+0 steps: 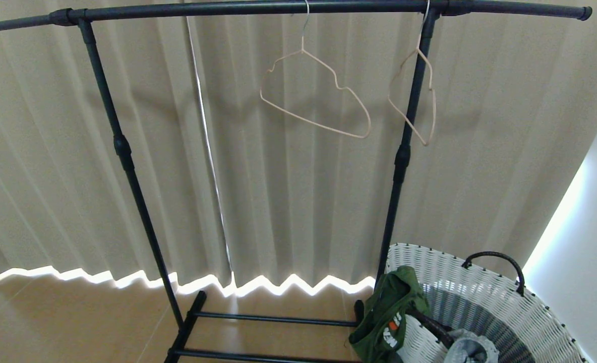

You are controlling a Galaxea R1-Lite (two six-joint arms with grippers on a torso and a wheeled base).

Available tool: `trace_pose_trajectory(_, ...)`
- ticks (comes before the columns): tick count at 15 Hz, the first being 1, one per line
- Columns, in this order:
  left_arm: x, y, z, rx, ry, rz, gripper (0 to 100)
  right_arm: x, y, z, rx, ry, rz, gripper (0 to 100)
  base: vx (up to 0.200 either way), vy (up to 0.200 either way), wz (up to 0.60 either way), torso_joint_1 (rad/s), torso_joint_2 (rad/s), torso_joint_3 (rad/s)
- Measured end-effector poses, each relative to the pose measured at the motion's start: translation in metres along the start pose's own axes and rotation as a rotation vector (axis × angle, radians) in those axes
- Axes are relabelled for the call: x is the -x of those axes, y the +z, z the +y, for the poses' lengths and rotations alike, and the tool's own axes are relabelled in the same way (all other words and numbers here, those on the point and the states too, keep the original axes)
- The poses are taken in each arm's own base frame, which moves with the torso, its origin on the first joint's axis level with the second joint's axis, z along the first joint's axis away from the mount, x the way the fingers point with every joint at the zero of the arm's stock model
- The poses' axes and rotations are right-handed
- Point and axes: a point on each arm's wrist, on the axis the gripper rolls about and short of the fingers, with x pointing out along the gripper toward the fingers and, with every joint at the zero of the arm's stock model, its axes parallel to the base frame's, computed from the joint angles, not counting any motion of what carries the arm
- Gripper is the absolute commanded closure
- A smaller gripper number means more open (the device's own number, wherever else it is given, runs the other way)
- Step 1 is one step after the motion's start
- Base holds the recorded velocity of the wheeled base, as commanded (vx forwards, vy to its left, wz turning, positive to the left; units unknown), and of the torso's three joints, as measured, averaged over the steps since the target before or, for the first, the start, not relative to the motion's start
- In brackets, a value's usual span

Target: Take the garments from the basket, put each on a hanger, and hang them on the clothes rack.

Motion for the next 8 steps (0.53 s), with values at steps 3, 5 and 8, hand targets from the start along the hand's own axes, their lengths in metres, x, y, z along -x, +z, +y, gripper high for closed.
trace_pose_trajectory(3, 0.000, 0.000, 0.000, -0.001, 0.000, 0.000, 0, 0.003, 0.007, -0.001, 0.058, 0.009, 0.030, 0, 0.000, 0.000, 0.00, 0.000, 0.00, 0.000)
trace_pose_trajectory(5, 0.000, 0.000, 0.000, 0.000, 0.001, 0.000, 0, 0.004, 0.021, -0.002, 0.119, 0.035, 0.084, 0, 0.000, 0.000, 0.00, 0.000, 0.00, 0.000)
trace_pose_trajectory(8, 0.000, 0.000, 0.000, 0.000, 0.001, 0.000, 0, -0.013, 0.045, -0.005, 0.196, 0.087, 0.232, 0, 0.000, 0.000, 0.00, 0.000, 0.00, 0.000)
